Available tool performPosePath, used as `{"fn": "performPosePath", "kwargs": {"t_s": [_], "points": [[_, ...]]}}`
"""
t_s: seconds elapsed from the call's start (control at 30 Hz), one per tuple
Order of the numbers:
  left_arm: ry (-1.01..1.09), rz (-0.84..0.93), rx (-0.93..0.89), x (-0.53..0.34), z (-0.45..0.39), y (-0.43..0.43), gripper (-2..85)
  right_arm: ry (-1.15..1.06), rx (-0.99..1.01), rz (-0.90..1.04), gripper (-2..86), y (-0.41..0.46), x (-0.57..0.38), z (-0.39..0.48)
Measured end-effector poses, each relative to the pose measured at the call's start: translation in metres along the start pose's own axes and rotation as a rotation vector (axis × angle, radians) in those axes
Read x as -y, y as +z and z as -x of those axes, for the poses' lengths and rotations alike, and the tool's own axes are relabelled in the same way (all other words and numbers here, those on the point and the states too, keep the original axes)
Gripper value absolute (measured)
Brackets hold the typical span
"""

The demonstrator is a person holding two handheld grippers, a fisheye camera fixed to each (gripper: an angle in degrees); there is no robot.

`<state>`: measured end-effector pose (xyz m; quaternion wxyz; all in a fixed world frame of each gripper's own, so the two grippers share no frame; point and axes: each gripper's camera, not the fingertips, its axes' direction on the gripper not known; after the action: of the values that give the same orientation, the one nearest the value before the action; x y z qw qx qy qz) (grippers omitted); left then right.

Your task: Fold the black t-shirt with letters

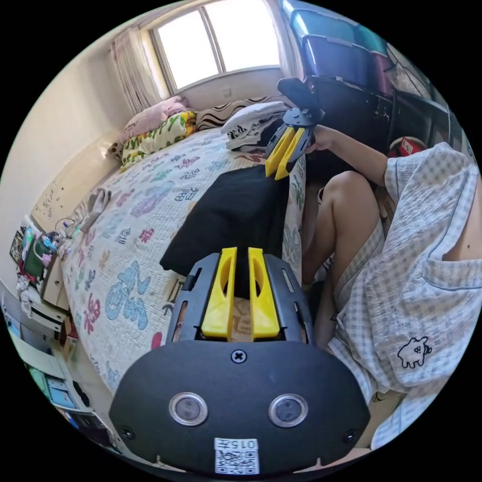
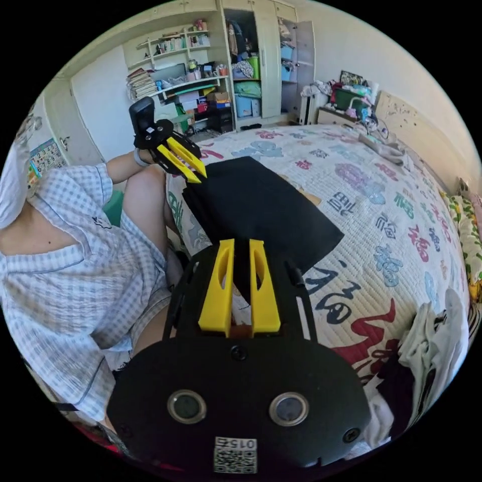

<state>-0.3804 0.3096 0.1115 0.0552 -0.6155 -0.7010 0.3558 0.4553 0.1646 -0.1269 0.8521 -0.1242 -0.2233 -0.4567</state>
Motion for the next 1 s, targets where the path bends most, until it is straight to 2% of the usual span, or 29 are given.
{"fn": "performPosePath", "kwargs": {"t_s": [0.07, 0.13, 0.3, 0.37, 0.43, 0.53, 0.6, 0.67, 0.73, 0.8, 0.9, 1.0], "points": [[-0.046, 0.009, -0.034, -0.005, 0.007, 0.002, 0.7, 0.052, 0.045, -0.001, 2.8, 0.006, -0.01, -0.011], [-0.097, 0.09, -0.103, -0.01, 0.017, 0.018, -0.4, 0.094, 0.134, -0.01, 1.5, 0.008, -0.021, -0.023], [-0.181, 0.074, -0.176, -0.011, 0.046, 0.029, -0.5, 0.103, 0.188, -0.06, 1.9, -0.006, -0.029, -0.039], [-0.245, 0.023, -0.221, -0.016, 0.06, 0.026, 0.0, 0.131, 0.246, -0.137, 3.3, -0.022, -0.038, -0.049], [-0.381, -0.079, -0.369, -0.029, 0.092, 0.017, 2.1, 0.216, 0.307, -0.284, 7.3, -0.049, -0.059, -0.07], [-0.591, -0.259, -0.493, -0.059, 0.14, 0.005, 7.6, 0.346, 0.179, -0.381, 9.3, -0.076, -0.086, -0.092], [-0.703, -0.297, -0.466, -0.077, 0.162, 0.003, 8.9, 0.392, 0.176, -0.407, 10.5, -0.082, -0.096, -0.102], [-0.773, -0.274, -0.451, -0.087, 0.177, 0.01, 10.2, 0.427, 0.228, -0.387, 12.0, -0.079, -0.1, -0.115], [-0.817, -0.236, -0.544, -0.089, 0.187, 0.03, 11.6, 0.441, 0.307, -0.325, 13.3, -0.065, -0.095, -0.128], [-0.824, -0.206, -0.615, -0.082, 0.189, 0.048, 12.3, 0.43, 0.355, -0.289, 13.5, -0.055, -0.087, -0.133], [-0.803, -0.2, -0.593, -0.066, 0.191, 0.061, 12.3, 0.419, 0.38, -0.274, 13.5, -0.056, -0.077, -0.141], [-0.824, -0.211, -0.657, -0.053, 0.2, 0.075, 13.0, 0.445, 0.453, -0.287, 13.3, -0.051, -0.072, -0.153]]}}
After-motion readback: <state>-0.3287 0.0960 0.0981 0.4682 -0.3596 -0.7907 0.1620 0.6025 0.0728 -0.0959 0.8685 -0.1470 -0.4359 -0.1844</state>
